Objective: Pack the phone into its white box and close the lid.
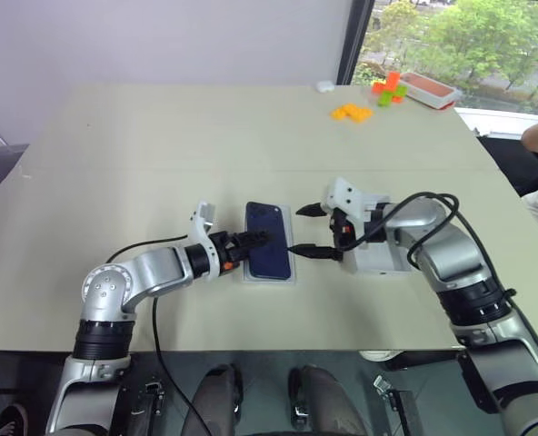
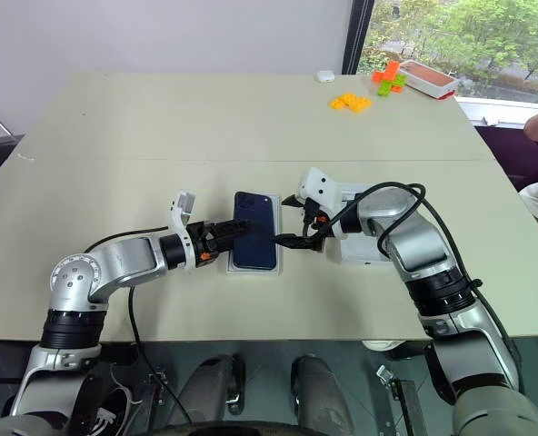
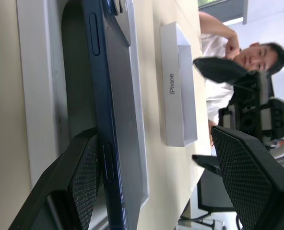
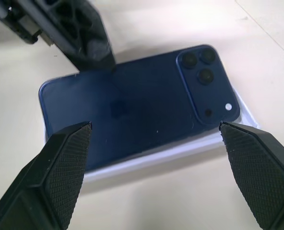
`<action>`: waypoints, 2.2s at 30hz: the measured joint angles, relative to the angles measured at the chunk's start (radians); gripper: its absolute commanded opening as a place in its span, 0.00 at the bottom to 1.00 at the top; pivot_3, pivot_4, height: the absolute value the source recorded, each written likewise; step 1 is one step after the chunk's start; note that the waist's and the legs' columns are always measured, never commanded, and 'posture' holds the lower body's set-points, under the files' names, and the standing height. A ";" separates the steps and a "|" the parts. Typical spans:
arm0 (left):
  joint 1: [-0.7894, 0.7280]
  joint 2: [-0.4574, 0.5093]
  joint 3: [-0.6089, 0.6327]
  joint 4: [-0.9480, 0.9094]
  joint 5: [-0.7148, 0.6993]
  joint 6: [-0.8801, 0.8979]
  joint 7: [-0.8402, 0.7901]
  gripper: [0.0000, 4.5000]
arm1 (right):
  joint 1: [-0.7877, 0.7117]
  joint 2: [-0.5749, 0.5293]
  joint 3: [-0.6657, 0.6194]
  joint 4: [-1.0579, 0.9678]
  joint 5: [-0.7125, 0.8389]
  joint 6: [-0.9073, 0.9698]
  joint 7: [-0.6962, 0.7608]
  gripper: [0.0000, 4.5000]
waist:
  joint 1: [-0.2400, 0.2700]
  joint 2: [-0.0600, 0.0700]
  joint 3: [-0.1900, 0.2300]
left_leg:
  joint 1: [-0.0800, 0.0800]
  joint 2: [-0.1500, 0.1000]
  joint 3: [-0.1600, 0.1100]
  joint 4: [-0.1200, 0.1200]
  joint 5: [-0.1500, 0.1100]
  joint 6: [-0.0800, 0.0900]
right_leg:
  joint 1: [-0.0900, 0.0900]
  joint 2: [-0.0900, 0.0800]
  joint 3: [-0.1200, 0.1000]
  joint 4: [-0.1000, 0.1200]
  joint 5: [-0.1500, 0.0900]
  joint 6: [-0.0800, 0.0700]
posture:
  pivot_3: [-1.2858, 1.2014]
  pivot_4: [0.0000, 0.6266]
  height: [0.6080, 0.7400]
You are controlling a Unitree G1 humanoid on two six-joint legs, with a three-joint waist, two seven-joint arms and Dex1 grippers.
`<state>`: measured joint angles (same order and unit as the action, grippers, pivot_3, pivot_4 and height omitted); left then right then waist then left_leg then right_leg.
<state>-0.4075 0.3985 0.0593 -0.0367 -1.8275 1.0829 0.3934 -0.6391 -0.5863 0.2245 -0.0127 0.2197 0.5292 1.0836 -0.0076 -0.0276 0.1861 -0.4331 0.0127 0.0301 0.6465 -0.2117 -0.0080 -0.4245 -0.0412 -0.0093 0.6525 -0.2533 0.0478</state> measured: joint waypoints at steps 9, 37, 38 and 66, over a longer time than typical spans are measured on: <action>-0.002 0.092 0.004 0.007 -0.001 0.001 -0.027 0.80 | 0.000 0.000 0.000 0.001 -0.002 -0.009 -0.002 1.00 | -0.002 0.000 0.000 | 0.000 0.000 0.000 0.000 0.000 0.000 | 0.000 0.000 0.000 0.000 0.000 0.000 | 0.52 0.24 1.00; -0.029 0.316 0.110 -0.063 0.525 -0.054 -0.607 0.63 | -0.011 0.017 -0.024 0.023 0.019 0.010 -0.022 1.00 | -0.004 0.001 0.001 | -0.007 0.000 0.001 -0.005 -0.001 0.000 | -0.007 -0.003 0.000 -0.007 0.000 -0.001 | 0.52 0.24 1.00; -0.014 0.335 0.108 -0.079 0.587 -0.094 -0.654 0.63 | -0.012 0.017 -0.024 0.024 0.016 0.010 -0.027 1.00 | -0.006 0.001 0.001 | -0.009 0.000 0.001 -0.006 -0.001 0.000 | -0.010 -0.003 0.000 -0.007 0.000 -0.001 | 0.52 0.24 1.00; 0.140 0.305 0.121 -0.160 1.008 -0.461 -1.198 0.63 | -0.149 -0.044 -0.132 -0.143 0.068 0.791 -0.371 1.00 | -0.004 0.002 0.001 | -0.010 0.000 0.004 -0.016 0.001 -0.002 | -0.017 -0.004 0.001 -0.006 0.000 -0.001 | 0.52 0.24 1.00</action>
<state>-0.2676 0.7031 0.1802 -0.1967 -0.8193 0.6221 -0.8044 -0.7885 -0.6307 0.0924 -0.1562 0.2880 1.3206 0.7123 -0.0112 -0.0257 0.1871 -0.4436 0.0128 0.0341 0.6306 -0.2108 -0.0099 -0.4417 -0.0455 -0.0078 0.6468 -0.2532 0.0466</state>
